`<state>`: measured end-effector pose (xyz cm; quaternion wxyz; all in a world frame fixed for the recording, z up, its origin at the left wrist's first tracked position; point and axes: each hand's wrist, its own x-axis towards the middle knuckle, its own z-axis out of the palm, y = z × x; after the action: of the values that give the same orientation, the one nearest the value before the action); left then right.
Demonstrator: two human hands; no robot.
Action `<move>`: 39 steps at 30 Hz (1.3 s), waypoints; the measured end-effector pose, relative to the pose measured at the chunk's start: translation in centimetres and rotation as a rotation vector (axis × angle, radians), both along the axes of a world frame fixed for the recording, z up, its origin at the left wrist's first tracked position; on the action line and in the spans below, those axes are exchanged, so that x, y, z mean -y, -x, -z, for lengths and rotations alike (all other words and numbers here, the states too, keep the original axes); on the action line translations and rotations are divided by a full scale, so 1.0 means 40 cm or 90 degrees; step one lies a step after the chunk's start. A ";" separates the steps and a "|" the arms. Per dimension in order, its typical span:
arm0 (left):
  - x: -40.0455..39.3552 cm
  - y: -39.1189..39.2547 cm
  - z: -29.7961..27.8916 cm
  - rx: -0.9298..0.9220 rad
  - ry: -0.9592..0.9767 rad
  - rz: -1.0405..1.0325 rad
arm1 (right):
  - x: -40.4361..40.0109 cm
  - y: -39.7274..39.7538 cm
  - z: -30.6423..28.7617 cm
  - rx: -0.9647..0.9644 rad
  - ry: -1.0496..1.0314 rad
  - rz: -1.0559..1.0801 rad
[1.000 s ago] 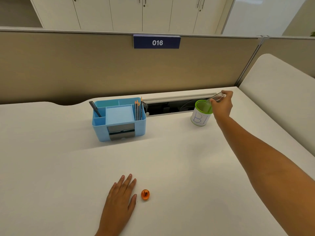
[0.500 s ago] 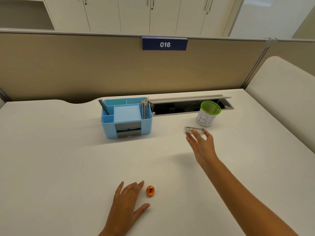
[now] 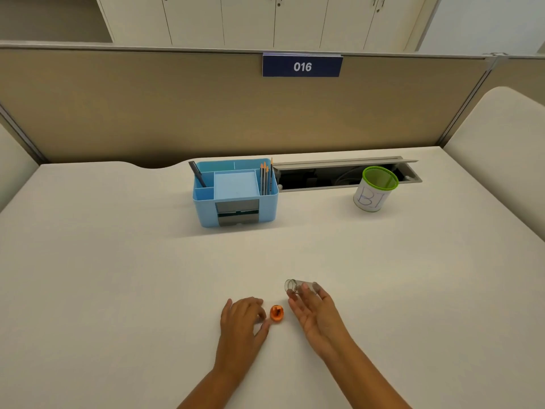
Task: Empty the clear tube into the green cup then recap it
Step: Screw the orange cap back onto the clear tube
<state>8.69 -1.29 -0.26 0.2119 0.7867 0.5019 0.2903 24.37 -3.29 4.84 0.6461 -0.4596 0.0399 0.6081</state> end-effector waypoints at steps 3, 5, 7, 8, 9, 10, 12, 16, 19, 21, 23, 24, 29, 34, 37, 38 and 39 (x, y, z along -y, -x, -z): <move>0.001 -0.001 -0.001 0.004 0.007 -0.013 | 0.008 0.025 0.009 0.008 -0.015 -0.014; 0.001 -0.004 -0.002 -0.016 0.012 -0.011 | 0.010 0.037 0.013 0.008 -0.020 -0.020; -0.001 -0.008 -0.006 -0.032 0.014 -0.005 | 0.012 0.051 0.015 0.002 -0.020 -0.031; -0.003 -0.009 -0.008 -0.037 0.015 -0.003 | 0.012 0.058 0.017 -0.005 -0.021 -0.038; -0.003 -0.009 -0.010 -0.037 0.015 -0.004 | 0.012 0.064 0.018 -0.014 -0.023 -0.044; -0.003 -0.010 -0.013 -0.030 0.016 -0.007 | 0.012 0.068 0.018 -0.022 -0.025 -0.047; -0.002 -0.011 -0.017 0.015 0.032 -0.031 | 0.008 0.066 0.018 -0.027 -0.030 -0.045; -0.004 -0.002 -0.033 0.146 0.110 -0.098 | 0.003 0.046 0.029 0.039 -0.036 -0.050; -0.001 0.007 -0.037 0.190 0.130 -0.120 | 0.012 0.039 0.043 0.080 -0.056 -0.060; -0.002 0.007 -0.035 0.195 0.131 -0.134 | 0.019 0.039 0.046 0.099 -0.077 -0.064; -0.010 0.004 -0.034 0.190 0.141 -0.144 | 0.021 0.041 0.049 0.129 -0.092 -0.066; -0.014 0.004 -0.034 0.184 0.149 -0.144 | 0.022 0.043 0.052 0.147 -0.094 -0.065; -0.014 0.008 -0.036 0.164 0.158 -0.130 | 0.021 0.065 0.066 0.276 -0.078 -0.077; -0.012 0.010 -0.041 0.102 0.095 -0.088 | 0.034 0.070 0.068 0.391 -0.076 -0.129; -0.014 0.010 -0.037 0.046 0.078 -0.059 | 0.035 0.071 0.070 0.428 -0.087 -0.158; -0.014 0.012 -0.035 0.035 0.076 -0.052 | 0.036 0.072 0.072 0.434 -0.089 -0.162; -0.016 0.014 -0.033 0.031 0.074 -0.046 | 0.036 0.071 0.072 0.438 -0.092 -0.166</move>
<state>8.13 -0.67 1.06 0.2588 0.7470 0.5409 0.2871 21.52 -4.72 1.94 0.5695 -0.5915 -0.2813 0.4967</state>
